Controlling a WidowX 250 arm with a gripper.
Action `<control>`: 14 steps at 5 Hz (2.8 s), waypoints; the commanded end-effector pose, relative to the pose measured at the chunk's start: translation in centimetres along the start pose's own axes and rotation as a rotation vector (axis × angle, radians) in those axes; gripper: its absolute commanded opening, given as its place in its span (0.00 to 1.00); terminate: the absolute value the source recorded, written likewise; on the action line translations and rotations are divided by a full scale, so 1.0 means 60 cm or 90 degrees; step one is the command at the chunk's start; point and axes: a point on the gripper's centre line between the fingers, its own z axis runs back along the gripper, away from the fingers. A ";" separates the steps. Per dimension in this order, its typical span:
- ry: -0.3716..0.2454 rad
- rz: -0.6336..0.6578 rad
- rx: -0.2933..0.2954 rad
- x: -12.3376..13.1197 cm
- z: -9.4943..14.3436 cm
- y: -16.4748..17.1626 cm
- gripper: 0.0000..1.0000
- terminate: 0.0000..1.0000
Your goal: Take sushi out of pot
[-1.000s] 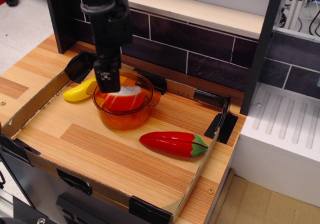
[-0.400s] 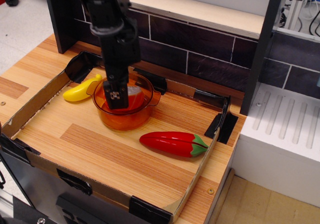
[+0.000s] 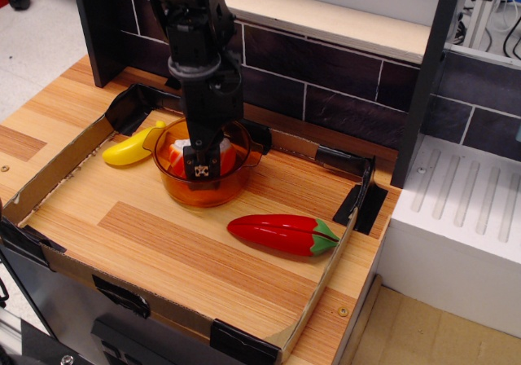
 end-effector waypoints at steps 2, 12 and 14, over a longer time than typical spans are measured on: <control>-0.051 0.019 0.092 0.006 0.059 0.002 0.00 0.00; -0.016 0.436 -0.018 -0.157 0.012 -0.043 0.00 0.00; 0.021 0.413 -0.003 -0.142 -0.009 -0.049 0.00 0.00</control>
